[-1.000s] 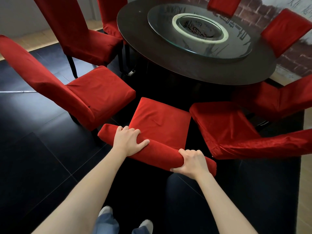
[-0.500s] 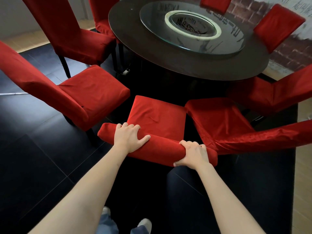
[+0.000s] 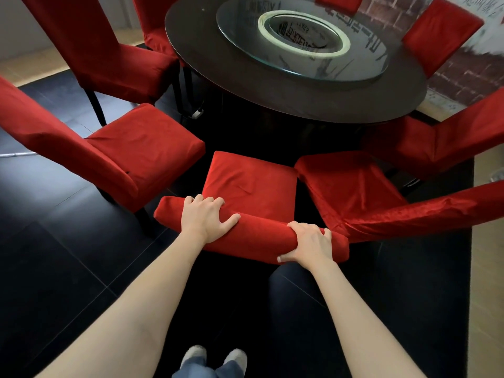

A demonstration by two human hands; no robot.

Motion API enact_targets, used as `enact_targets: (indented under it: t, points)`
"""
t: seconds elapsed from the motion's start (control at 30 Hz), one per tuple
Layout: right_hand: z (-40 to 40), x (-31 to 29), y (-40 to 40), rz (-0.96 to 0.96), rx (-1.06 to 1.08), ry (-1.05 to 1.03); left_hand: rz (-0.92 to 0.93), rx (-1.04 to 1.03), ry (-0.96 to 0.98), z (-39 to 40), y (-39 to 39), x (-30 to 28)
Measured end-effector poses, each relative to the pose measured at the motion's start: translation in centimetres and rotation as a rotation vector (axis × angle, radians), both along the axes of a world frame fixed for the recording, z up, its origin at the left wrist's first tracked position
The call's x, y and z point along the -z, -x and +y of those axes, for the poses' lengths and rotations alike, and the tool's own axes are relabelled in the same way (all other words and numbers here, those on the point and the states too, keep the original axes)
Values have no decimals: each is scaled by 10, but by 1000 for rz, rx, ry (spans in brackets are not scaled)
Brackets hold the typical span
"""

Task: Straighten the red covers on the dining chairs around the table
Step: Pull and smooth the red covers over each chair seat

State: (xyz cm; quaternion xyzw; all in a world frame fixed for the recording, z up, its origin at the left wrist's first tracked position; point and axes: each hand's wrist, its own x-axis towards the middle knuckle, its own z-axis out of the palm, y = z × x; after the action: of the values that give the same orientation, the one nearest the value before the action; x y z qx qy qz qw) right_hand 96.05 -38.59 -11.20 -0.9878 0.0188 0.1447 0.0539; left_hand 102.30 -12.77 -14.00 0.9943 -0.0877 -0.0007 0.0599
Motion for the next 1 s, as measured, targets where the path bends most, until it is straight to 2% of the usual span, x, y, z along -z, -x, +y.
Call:
enact_targets:
  t: [0.37,0.73,1.0]
  points:
    - [0,-3,-20,14,51,37,12,6,-8,-7,-22,-2]
    - [1,-21,-10,21,117,-32,99,87,2,-5,-18,-10]
    - [-50,-52,24,2,201,12,87,204,74,-56,-21,-38]
